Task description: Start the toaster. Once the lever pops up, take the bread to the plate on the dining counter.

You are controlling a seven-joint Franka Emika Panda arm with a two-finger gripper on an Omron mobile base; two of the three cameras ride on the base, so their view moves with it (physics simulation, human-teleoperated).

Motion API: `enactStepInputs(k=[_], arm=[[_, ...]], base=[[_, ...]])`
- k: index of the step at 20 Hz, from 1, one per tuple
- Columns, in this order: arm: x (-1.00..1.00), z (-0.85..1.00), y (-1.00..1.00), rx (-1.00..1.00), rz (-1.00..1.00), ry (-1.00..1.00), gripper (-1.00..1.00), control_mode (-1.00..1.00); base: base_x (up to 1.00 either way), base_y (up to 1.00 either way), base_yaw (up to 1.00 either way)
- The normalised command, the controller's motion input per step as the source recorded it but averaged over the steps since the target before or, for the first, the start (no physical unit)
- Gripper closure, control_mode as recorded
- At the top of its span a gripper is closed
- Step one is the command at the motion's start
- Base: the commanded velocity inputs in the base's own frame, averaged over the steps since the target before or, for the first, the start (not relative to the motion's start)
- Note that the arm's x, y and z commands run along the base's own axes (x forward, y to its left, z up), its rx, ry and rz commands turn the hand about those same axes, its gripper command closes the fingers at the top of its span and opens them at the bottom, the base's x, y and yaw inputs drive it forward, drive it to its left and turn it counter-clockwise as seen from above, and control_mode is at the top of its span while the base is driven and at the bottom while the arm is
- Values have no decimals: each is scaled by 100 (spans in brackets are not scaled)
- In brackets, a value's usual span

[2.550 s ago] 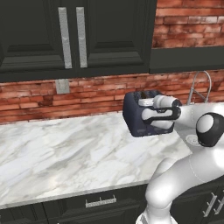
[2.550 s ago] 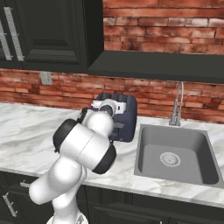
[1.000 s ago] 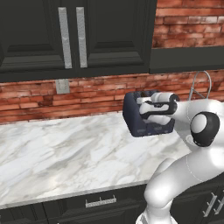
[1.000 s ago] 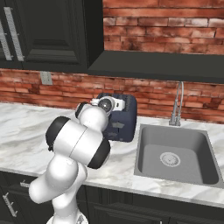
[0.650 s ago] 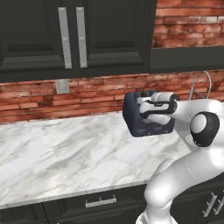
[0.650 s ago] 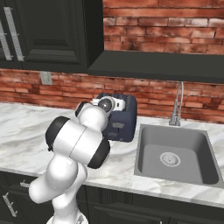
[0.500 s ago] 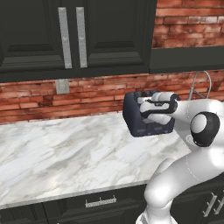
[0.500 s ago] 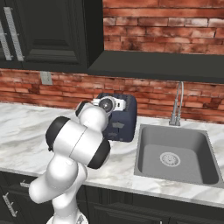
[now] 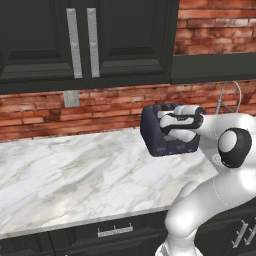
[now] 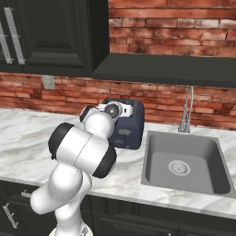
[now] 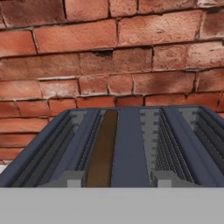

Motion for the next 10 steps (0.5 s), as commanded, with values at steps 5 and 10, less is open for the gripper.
enactStepInputs(k=[5, 10], arm=[[0, 0, 1, 0, 0, 0, 100, -100], [0, 1, 8, 0, 0, -3, 100, -100]], base=[[0, 0, 0], [0, 0, 0]])
